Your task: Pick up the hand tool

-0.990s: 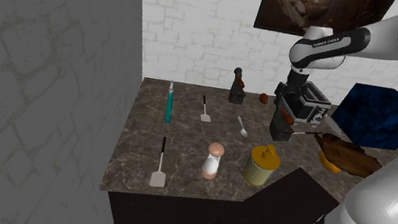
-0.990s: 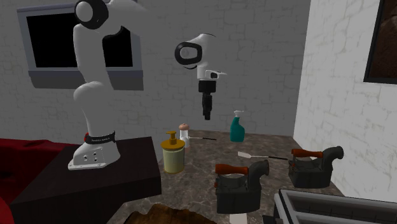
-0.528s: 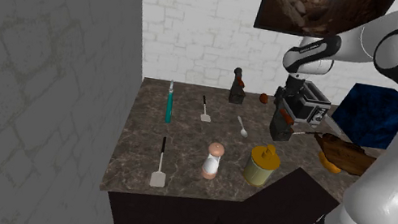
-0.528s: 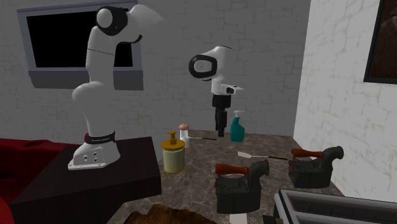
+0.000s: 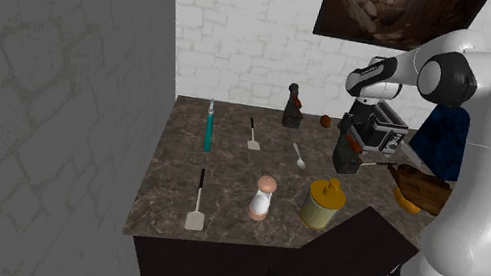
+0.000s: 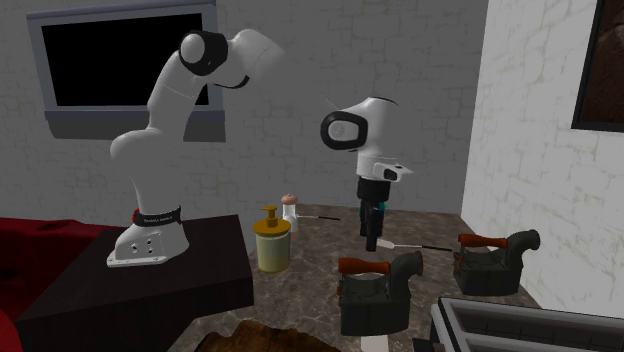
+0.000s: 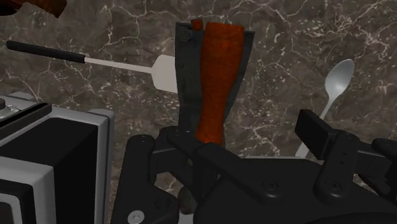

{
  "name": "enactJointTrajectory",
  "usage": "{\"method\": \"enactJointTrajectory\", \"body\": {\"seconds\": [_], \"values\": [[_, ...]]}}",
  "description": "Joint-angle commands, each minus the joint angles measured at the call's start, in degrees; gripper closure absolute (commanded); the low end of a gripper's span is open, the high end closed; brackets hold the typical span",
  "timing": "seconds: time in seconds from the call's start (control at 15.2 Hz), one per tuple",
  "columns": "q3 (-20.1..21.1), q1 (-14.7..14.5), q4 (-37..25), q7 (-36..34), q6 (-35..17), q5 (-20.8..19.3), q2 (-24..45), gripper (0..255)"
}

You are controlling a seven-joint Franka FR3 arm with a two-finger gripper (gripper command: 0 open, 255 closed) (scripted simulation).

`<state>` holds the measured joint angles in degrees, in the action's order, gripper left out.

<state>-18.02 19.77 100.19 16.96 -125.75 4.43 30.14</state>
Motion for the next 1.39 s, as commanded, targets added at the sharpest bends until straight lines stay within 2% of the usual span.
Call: {"method": "enactJointTrajectory", "body": {"seconds": [0.0,0.07,0.66,0.73,1.32], "values": [[0.12,1.79,-5.20,0.84,1.02,0.93,4.63,0],[0.17,2.28,-6.59,1.00,1.29,1.14,5.86,0],[0.93,2.83,-6.22,1.17,-2.62,2.02,9.46,0],[0.94,2.84,-6.36,1.16,-2.54,2.03,9.52,255],[0.93,2.83,-6.23,1.17,-2.62,2.02,9.46,255]]}}
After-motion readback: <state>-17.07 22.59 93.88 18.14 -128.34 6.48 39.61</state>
